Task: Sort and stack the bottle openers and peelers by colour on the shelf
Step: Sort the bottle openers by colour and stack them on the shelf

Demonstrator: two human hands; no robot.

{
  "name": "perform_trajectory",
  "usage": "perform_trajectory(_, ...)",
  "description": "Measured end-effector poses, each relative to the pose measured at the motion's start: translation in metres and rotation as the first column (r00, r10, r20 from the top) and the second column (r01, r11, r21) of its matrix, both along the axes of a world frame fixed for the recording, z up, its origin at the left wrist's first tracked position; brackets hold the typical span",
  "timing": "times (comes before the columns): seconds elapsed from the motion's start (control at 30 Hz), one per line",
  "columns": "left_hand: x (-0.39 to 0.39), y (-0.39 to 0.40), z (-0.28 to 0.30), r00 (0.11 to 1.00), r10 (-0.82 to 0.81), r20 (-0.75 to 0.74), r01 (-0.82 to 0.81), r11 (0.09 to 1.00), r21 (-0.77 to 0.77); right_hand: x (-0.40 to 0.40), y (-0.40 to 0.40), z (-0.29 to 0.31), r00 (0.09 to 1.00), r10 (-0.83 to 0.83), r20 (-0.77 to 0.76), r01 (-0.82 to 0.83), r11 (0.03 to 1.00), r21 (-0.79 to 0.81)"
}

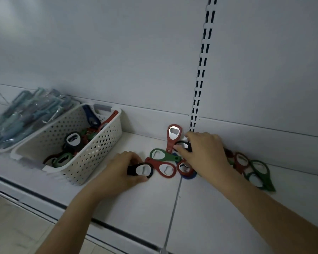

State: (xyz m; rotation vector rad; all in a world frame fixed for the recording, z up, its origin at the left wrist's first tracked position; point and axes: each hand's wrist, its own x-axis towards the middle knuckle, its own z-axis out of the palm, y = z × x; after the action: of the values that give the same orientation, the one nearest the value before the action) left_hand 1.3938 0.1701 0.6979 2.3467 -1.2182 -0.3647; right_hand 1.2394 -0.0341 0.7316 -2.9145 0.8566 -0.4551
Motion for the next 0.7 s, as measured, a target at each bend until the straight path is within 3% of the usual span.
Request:
perform_trajectory(0.07,-0.003,-0.001,0.003,0.994,0.032,-0.101,-0.038,0.997,-0.061,0.021,0.011,-0.005,0.999,-0.028,-0.025,0.026,0.999,-0.045)
perform_trajectory(0.17,-0.007,-0.001,0.004,0.994,0.033,-0.102,-0.045,0.992,-0.117,0.034,0.020,-0.007,1.000,-0.025,0.010,0.026,0.999,-0.032)
perform_trajectory(0.23,-0.007,-0.001,0.002,0.988,0.079,-0.133,-0.104,0.976,-0.190,0.031,0.023,-0.008,0.996,0.084,0.027,-0.084,0.996,-0.009)
perform_trajectory(0.37,-0.007,-0.001,0.002,0.911,0.215,-0.353,-0.348,0.859,-0.375,0.020,0.034,-0.013,0.938,0.317,-0.142,-0.298,0.944,0.140)
perform_trajectory(0.5,-0.006,0.000,0.001,0.862,0.179,-0.474,-0.387,0.836,-0.388,0.017,0.038,-0.015,0.941,0.301,-0.154,-0.261,0.937,0.231)
perform_trajectory(0.7,-0.005,-0.009,0.008,0.723,0.069,-0.687,-0.458,0.792,-0.403,0.013,0.039,-0.012,0.935,0.278,-0.221,-0.246,0.956,0.162)
